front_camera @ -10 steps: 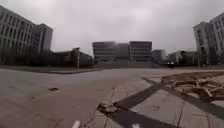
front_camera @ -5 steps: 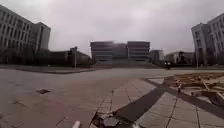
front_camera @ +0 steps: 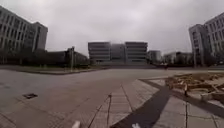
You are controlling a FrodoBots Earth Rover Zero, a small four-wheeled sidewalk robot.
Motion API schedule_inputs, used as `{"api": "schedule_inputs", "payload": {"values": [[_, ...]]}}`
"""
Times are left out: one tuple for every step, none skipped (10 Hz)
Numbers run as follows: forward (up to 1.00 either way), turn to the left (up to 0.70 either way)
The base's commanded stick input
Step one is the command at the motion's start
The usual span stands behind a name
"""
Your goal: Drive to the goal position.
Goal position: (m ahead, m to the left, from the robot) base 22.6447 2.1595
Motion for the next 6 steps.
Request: {"api": "schedule_inputs", "payload": {"values": [[0.70,0.00],[0.70,0.00],[0.70,0.00],[0.70,0.00],[0.70,0.00],[0.70,0.00]]}}
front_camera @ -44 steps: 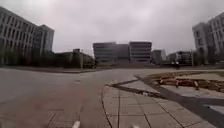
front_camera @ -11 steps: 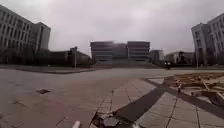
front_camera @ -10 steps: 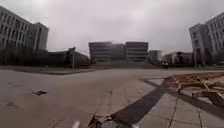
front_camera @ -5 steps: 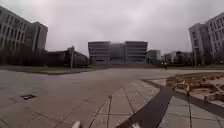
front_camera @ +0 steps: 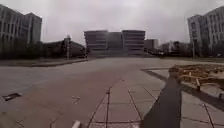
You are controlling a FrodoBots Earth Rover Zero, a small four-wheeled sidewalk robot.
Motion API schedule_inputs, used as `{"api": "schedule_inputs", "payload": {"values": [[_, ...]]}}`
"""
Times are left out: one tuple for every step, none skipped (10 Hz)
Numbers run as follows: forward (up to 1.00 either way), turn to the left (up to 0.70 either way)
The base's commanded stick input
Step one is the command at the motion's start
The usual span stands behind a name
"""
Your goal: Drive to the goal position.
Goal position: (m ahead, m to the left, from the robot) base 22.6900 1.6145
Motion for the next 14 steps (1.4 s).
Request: {"api": "schedule_inputs", "payload": {"values": [[0.70,0.00],[0.70,0.00],[0.70,0.00],[0.70,0.00],[0.70,0.00],[0.70,0.00],[0.70,0.00],[0.70,0.00],[0.70,0.00],[0.70,0.00],[0.70,0.00],[0.70,0.00],[0.70,0.00],[0.70,0.00]]}}
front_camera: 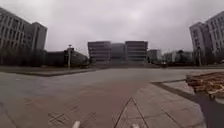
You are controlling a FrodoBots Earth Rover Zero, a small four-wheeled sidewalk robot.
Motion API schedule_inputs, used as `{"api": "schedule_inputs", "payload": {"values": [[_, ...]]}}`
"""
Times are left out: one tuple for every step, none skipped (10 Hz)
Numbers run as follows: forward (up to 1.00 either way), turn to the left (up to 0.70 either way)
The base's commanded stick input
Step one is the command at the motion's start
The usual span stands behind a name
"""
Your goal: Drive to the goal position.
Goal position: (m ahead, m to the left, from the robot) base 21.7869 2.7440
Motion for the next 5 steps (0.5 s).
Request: {"api": "schedule_inputs", "payload": {"values": [[0.70,0.00],[0.70,0.00],[0.70,0.00],[0.70,0.00],[0.70,0.00]]}}
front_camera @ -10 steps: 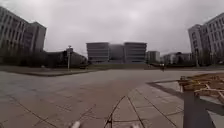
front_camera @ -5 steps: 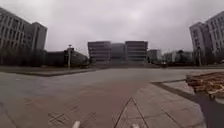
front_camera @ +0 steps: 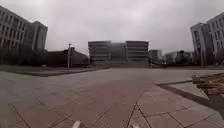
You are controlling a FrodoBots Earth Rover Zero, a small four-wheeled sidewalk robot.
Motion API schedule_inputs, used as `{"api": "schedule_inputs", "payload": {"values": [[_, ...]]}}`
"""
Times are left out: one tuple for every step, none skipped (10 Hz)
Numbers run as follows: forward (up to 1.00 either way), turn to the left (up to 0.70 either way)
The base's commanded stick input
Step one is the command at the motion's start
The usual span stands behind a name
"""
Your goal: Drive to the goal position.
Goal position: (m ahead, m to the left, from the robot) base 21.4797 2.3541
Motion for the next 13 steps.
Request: {"api": "schedule_inputs", "payload": {"values": [[0.70,0.00],[0.70,0.00],[0.70,0.00],[0.70,0.00],[0.70,0.00],[0.70,0.00],[0.70,0.00],[0.70,0.00],[0.70,0.00],[0.70,0.00],[0.70,0.00],[0.70,0.00],[0.70,0.00]]}}
